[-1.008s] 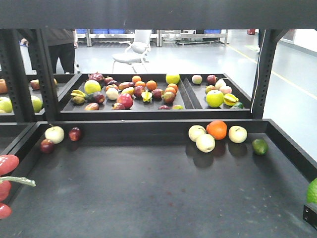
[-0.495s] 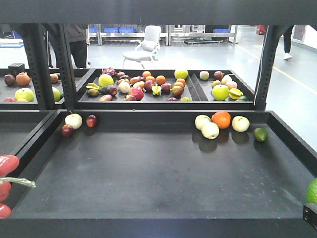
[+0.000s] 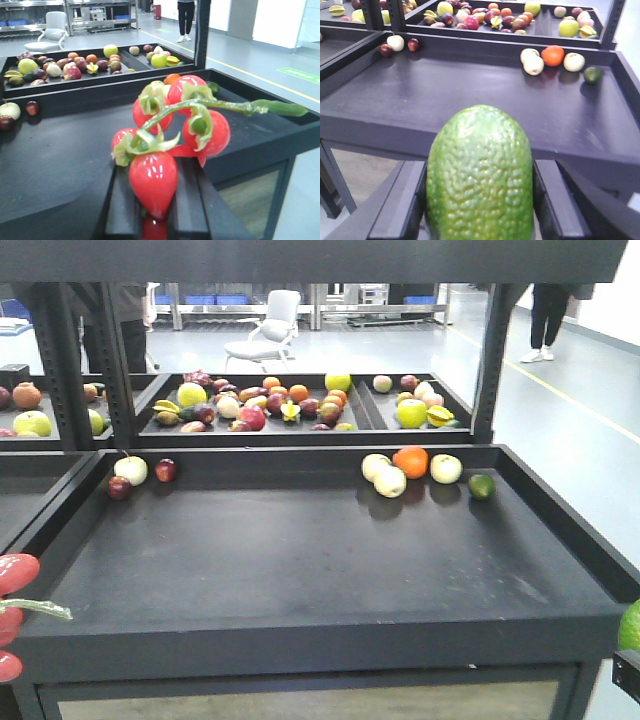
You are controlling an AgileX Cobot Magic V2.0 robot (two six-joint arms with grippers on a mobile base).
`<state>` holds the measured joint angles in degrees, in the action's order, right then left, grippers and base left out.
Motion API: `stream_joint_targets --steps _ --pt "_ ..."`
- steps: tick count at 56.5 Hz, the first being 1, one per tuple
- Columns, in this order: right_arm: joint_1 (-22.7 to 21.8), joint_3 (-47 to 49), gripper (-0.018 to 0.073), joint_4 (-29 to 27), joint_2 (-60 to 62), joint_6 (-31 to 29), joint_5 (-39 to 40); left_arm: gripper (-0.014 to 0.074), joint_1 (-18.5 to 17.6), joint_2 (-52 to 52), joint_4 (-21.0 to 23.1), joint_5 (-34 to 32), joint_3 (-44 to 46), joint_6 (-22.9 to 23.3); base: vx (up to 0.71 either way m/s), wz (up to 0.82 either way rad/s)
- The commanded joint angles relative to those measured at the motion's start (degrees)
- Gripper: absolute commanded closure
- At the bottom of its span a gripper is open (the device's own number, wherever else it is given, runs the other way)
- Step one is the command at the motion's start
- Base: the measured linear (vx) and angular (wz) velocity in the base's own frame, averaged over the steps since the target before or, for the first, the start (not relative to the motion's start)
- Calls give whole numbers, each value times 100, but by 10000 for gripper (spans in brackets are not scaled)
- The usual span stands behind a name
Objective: Pick snacks and fruit into basket
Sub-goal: 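Back the base away from the fruit table, then turn the base toward the robot holding the blue basket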
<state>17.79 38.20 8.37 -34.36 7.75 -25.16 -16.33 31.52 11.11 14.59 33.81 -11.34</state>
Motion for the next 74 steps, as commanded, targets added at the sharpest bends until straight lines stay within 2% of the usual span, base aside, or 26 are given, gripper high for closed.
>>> stream_joint_targets --steps 1,42,74 --pt "-26 167 568 58 2 -54 503 594 -22 18 58 -500 142 44 -22 -13" --pt "-26 167 568 58 2 -54 503 594 -22 18 58 -500 142 44 -22 -16" --pt "-26 167 568 58 2 -54 504 594 -22 18 58 -507 142 44 -20 -31"
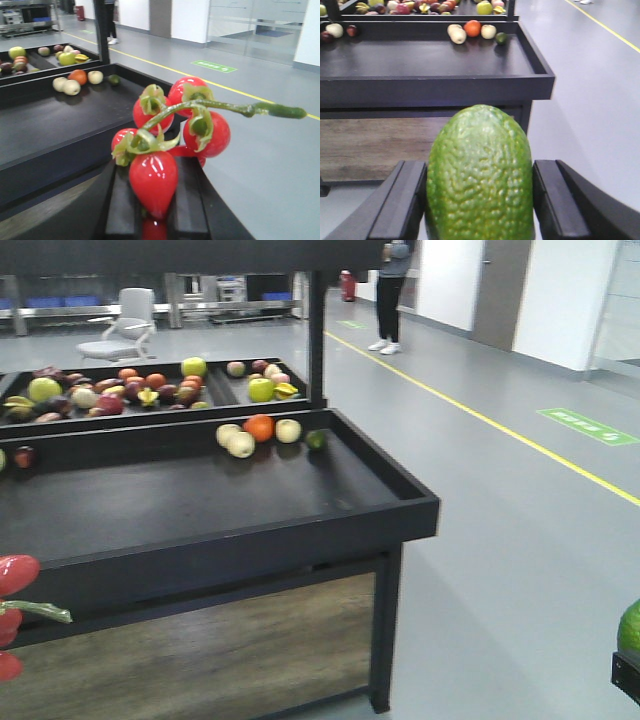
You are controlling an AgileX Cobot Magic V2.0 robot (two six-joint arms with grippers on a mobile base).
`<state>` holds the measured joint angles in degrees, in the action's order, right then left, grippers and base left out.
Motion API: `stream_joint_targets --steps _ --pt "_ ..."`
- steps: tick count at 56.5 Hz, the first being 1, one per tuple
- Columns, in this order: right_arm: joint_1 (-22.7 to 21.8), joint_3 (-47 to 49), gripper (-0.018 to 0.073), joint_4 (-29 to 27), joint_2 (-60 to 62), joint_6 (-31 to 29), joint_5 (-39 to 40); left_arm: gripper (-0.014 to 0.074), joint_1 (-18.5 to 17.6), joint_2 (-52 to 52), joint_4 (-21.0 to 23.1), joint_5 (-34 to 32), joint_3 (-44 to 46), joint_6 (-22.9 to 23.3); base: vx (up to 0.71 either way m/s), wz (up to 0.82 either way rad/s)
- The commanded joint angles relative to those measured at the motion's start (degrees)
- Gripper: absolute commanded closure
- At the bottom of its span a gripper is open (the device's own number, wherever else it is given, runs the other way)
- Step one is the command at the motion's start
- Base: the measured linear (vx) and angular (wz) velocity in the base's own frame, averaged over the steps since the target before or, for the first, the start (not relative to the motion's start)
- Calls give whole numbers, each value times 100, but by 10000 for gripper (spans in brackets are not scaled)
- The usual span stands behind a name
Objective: Pick snacks and fruit into basket
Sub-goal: 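Turn the base toward the robot holding the blue basket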
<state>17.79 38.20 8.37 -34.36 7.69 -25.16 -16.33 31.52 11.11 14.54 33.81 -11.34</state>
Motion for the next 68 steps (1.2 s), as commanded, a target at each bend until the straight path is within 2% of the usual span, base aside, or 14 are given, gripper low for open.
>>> stream_joint_targets --steps 1,68 --pt "-26 167 568 58 2 -47 504 594 -22 18 58 -496 142 44 -17 -40" --pt "-26 167 568 58 22 -47 487 594 -22 13 58 -489 142 44 -14 -35"
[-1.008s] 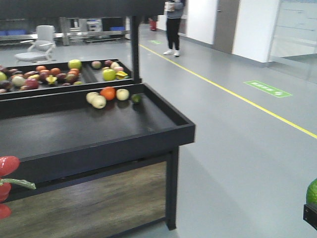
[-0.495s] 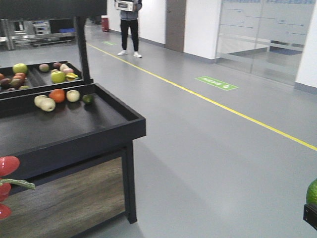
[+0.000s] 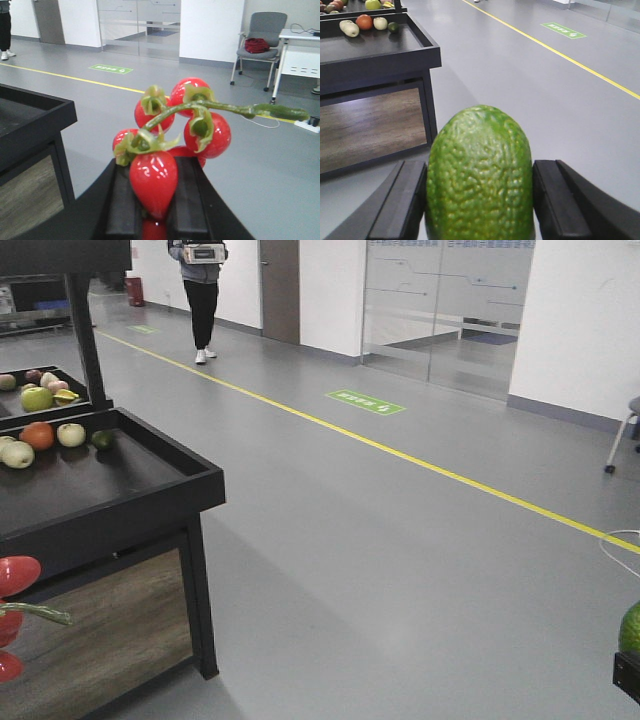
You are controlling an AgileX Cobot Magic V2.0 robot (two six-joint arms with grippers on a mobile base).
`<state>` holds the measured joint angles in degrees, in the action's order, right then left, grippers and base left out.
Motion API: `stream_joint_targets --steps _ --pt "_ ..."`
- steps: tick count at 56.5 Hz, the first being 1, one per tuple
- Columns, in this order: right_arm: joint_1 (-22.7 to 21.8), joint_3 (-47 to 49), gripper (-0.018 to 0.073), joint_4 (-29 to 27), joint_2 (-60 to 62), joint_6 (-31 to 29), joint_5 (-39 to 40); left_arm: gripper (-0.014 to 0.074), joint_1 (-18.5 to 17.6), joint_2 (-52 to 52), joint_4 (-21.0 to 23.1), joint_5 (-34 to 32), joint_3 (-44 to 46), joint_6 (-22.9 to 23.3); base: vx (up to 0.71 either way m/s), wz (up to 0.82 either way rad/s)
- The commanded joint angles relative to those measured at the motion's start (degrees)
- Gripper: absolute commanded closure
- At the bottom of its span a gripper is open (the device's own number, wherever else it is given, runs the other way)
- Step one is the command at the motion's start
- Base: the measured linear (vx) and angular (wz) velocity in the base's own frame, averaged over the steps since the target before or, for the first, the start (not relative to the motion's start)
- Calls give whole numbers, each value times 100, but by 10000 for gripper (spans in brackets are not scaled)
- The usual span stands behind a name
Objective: Pick snacks and fruit into basket
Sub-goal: 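Turn the base toward the robot holding the blue basket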
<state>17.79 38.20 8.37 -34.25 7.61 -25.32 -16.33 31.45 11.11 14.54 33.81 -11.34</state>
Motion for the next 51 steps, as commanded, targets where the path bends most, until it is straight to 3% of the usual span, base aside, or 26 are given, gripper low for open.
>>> stream_joint_targets --steps 1,51 --pt "-26 167 568 58 10 -39 503 594 -22 19 58 -489 142 44 -21 -20" --pt "-26 167 568 39 -93 -39 369 594 -22 28 57 -404 112 44 -23 -28"
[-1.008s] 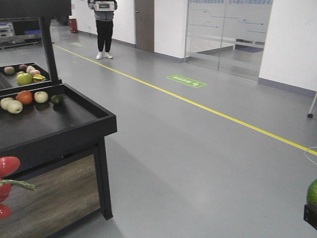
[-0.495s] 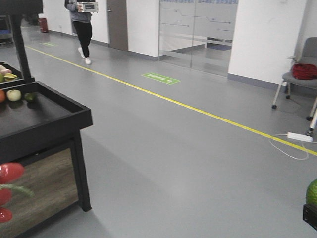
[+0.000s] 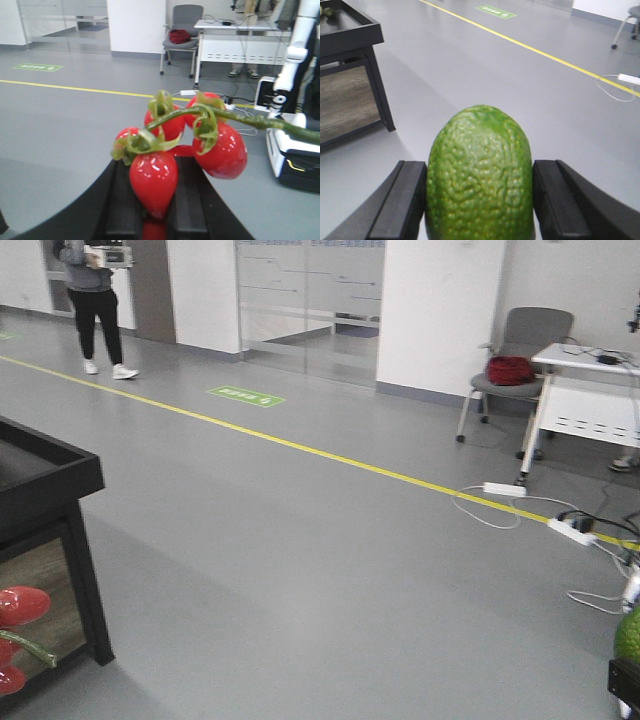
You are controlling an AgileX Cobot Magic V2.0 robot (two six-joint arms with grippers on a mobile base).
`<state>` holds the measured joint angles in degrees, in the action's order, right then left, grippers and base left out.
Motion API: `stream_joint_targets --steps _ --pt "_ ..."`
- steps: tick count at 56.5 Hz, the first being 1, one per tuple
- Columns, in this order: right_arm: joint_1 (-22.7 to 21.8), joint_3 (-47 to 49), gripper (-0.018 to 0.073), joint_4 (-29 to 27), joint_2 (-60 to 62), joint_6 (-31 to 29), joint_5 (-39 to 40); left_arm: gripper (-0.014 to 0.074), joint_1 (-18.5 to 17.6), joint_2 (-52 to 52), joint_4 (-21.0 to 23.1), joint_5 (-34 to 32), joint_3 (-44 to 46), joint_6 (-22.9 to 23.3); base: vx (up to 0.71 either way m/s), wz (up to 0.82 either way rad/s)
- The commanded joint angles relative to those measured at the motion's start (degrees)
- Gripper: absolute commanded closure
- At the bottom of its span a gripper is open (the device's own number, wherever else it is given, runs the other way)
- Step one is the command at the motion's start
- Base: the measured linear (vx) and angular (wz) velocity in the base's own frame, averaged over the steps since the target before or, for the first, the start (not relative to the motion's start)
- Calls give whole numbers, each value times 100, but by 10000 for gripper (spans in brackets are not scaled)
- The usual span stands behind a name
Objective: Pick snacks and fruit into basket
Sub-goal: 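Turn the base toward the robot holding the blue basket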
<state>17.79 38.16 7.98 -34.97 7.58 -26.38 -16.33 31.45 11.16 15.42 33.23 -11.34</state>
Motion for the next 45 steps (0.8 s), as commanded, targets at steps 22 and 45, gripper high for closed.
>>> stream_joint_targets --steps 22,45 --pt "-26 171 568 78 -21 -36 474 594 -22 28 51 -492 170 44 -21 -30" --pt "-26 171 568 78 -21 -36 474 594 -22 28 51 -492 170 44 -21 -26"
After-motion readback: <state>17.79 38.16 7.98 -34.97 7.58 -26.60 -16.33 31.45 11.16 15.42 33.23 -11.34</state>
